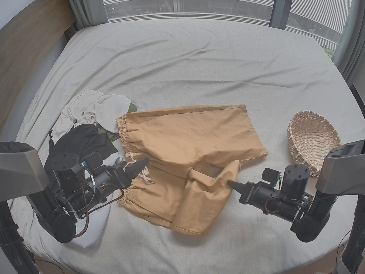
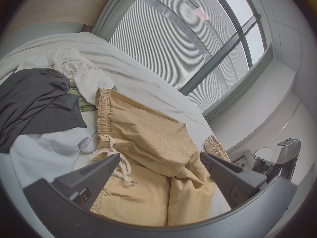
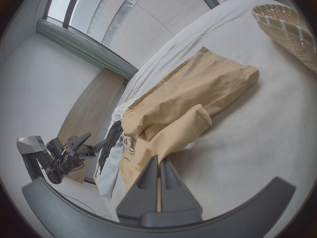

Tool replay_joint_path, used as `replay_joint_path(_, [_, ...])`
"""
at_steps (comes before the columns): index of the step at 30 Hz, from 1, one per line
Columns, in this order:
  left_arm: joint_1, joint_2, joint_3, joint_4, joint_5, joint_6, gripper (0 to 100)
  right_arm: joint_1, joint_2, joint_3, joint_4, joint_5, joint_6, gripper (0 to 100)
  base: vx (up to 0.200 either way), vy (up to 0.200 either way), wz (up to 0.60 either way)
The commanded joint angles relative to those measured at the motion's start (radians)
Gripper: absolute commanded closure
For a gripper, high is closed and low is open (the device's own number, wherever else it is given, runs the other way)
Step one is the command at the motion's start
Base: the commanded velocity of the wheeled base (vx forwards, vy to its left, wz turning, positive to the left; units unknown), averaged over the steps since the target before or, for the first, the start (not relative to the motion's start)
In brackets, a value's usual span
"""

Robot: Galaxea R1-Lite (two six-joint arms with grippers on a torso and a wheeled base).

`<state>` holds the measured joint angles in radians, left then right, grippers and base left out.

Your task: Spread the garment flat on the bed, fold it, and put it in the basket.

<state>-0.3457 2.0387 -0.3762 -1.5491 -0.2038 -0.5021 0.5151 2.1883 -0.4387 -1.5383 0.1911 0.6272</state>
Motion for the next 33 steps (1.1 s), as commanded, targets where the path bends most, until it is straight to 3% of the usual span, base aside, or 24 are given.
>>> replay_joint_path(1, [0.002, 0.008, 0.005, 0.000, 0.000, -0.001, 0, 0.020, 0.080, -0.101, 0.001, 0.002, -0.001, 100, 0.000, 0.000, 0.00])
replay_joint_path(5, [0.002, 0.014, 0.002, 0.000, 0.000, -0.001, 0, 0.023, 0.073, -0.117, 0.001, 0.007, -0.001, 100, 0.000, 0.000, 0.00])
replay_joint_path(6, [0.002, 0.018, 0.000, 0.000, 0.000, -0.001, 0, 0.022, 0.071, -0.115, 0.000, 0.007, -0.001, 0, 0.000, 0.000, 0.00])
replay_joint_path(23, [0.021, 0.018, 0.014, -0.002, 0.000, -0.001, 0, 0.059, 0.021, 0.127, -0.003, 0.002, -0.035, 0, 0.000, 0.000, 0.00])
replay_joint_path(33, [0.028, 0.015, 0.023, -0.002, 0.000, -0.001, 0, 0.085, 0.080, 0.091, -0.003, -0.001, -0.038, 0, 0.000, 0.000, 0.00])
